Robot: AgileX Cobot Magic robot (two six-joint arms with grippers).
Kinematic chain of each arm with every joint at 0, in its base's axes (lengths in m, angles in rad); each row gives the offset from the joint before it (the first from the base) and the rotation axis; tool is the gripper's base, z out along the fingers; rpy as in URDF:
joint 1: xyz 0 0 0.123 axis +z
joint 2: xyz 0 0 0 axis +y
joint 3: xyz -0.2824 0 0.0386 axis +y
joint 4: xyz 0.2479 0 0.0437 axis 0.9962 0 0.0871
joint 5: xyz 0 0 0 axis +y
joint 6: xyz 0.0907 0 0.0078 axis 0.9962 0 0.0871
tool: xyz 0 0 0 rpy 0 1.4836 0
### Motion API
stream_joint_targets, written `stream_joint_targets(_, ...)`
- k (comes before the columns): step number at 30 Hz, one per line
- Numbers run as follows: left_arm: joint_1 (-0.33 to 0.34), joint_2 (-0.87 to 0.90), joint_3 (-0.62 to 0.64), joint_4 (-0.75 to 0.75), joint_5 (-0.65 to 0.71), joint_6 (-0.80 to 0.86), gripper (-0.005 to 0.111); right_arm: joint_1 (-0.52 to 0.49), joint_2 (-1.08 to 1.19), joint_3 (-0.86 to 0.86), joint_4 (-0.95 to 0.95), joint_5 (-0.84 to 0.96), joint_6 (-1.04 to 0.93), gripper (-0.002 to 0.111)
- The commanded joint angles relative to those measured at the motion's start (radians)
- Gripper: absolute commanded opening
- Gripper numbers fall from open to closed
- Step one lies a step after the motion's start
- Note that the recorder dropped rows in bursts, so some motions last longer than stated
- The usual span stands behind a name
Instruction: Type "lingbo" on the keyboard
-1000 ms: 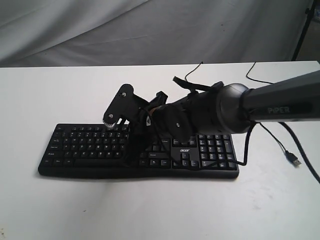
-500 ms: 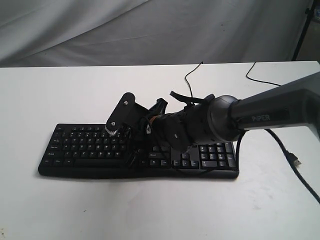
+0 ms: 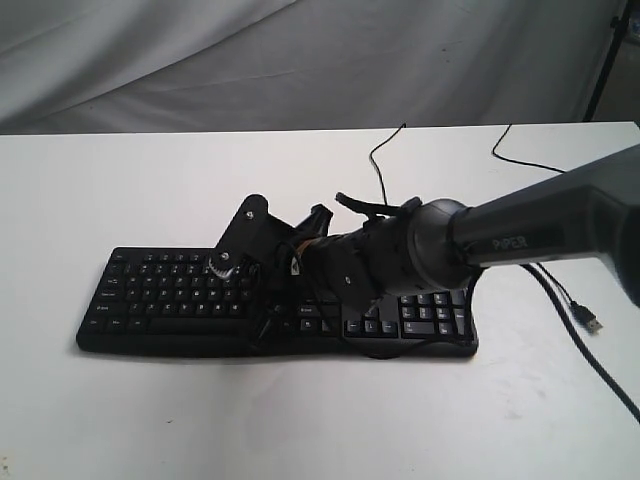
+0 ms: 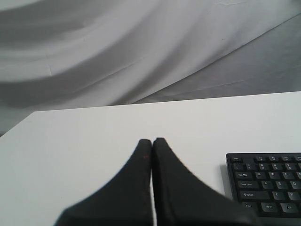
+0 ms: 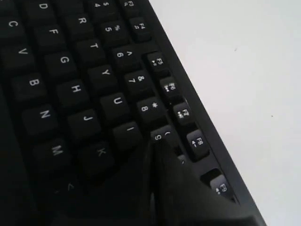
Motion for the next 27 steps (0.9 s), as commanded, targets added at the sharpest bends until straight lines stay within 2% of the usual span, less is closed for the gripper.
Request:
stream_joint_targets(1,-0.004,0.003,0.005,-0.001,-0.004,-0.003,0.001,0.002,-0.001,0.004,0.016,-0.002,-0.002,0.000)
stream_joint_targets(12,-0.004,0.003,0.005,-0.001,-0.004,-0.003,0.001,0.002,-0.205,0.036,0.016,0.104,-0.002,0.000)
stream_joint_targets(18,-0.004,0.003,0.005,-0.001,-0.004,-0.003,0.001,0.002,-0.452,0.238,0.035,0.075,-0.002,0.000)
stream_joint_targets(22,-0.004,0.003,0.005,-0.001,-0.004,-0.003,0.001,0.002,-0.705,0.427,0.073,0.075,-0.002,0.000)
stream_joint_targets(27,-0.004,0.003,0.005,-0.001,-0.004,-0.003,0.001,0.002,-0.997,0.581,0.077,0.088,-0.002,0.000)
